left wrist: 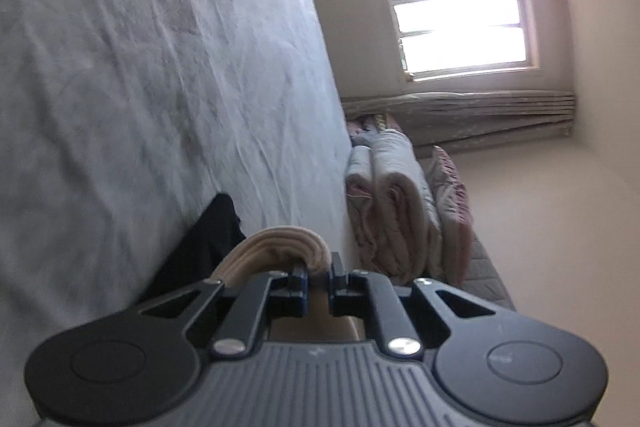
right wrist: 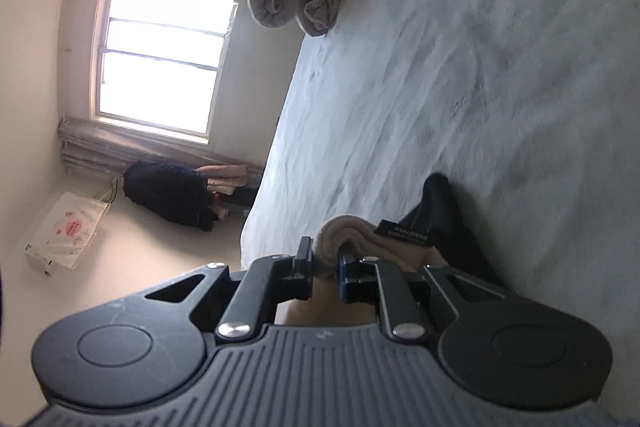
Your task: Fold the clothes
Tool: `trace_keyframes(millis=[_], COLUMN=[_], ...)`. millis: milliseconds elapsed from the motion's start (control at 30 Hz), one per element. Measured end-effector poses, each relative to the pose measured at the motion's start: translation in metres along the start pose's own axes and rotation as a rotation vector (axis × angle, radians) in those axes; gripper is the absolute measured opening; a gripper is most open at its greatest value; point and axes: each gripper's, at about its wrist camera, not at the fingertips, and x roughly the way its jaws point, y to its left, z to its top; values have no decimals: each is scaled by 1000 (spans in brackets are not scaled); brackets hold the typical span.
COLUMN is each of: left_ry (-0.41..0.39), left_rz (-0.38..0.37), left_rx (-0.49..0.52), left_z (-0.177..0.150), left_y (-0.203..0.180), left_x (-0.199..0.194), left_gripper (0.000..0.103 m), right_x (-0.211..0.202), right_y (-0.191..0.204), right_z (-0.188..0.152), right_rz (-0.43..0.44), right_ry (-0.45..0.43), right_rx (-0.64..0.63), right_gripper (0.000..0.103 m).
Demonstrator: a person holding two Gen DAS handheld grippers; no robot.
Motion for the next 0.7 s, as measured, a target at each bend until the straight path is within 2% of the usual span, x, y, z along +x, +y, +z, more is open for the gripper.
trace_keyframes(millis=[200,333,400,433,467,533,567,700], left_ry=[-4,-21,-59,-77,-95,-106,-100,-13], left_rz=[67,75,76,86,97,123,142,190], left_rx=[-14,25,124,179,234,356,422,679], left_z=[8,13,14,14,14,8,3,-32], left_y=[23,19,5,-3,-11,-27,-35,-56], left_x=[36,38,30,27,25,24,28,47], left_gripper=[10,22,43,48,52,52,52,52], right_x=[20,14,5,2,-1,-5,-3,13], right_y=[-25,-29,-21,-14,-7,8,17,47], right_z=[3,3,1,-2,-6,-15,-23,-61], right_rz=[-51,-32,-16,-26,-36,-57,-69,-98], right_ry=[7,27,21,10,0,-18,-22,8], right_rx=[-33,-60,-123,-172,-222,-327,-387,-621], right_gripper=[16,19,20,21,27,34,35,38])
